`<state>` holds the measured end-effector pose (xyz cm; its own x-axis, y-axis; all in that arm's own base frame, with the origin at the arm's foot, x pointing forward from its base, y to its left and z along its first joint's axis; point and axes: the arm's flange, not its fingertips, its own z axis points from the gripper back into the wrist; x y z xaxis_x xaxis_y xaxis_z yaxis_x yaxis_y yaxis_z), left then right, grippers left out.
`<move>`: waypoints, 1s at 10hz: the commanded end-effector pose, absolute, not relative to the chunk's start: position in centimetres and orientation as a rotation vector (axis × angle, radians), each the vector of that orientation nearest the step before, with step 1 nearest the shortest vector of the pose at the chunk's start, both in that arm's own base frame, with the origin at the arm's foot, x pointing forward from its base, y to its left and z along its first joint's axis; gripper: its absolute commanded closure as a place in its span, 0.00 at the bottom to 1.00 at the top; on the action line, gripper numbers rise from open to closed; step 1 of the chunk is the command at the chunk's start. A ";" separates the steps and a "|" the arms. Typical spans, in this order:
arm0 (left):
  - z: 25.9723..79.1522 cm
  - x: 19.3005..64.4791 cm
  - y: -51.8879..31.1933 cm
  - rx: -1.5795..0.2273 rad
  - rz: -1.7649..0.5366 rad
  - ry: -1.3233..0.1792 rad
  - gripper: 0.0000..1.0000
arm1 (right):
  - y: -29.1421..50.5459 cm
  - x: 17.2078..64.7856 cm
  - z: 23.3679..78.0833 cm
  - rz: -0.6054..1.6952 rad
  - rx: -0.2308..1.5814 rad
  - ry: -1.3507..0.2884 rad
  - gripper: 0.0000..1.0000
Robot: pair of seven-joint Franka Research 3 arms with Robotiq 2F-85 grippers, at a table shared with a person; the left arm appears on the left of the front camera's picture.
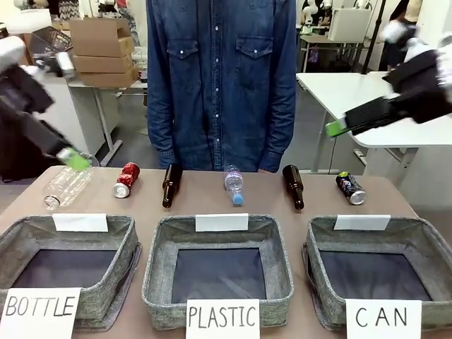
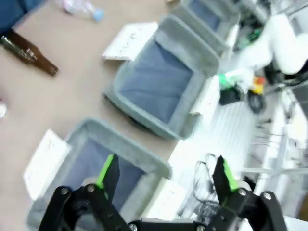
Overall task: Sort the can waste into the basket.
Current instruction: Pick up the can waste from the table and place it in the right Fabric basket.
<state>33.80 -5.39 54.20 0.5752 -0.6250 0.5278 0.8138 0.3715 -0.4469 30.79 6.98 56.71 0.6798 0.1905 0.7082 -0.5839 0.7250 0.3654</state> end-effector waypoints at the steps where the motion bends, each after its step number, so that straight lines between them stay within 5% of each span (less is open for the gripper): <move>1: 53.4 35.5 -1.2 -0.910 -0.779 -0.279 0.00 | 2.4 30.1 57.6 0.150 0.991 -0.569 0.00; 5: 54.6 34.5 6.1 -1.254 -0.468 -0.699 0.00 | -3.2 29.4 55.5 -0.121 1.103 -0.571 0.00; 8: 53.9 35.6 7.1 -1.367 -0.289 -0.721 0.00 | -5.6 27.7 53.9 -0.292 1.031 -0.669 0.00; 10: 55.3 34.5 9.0 -1.319 -0.345 -0.748 0.00 | -6.7 30.3 55.7 -0.201 1.106 -0.593 0.00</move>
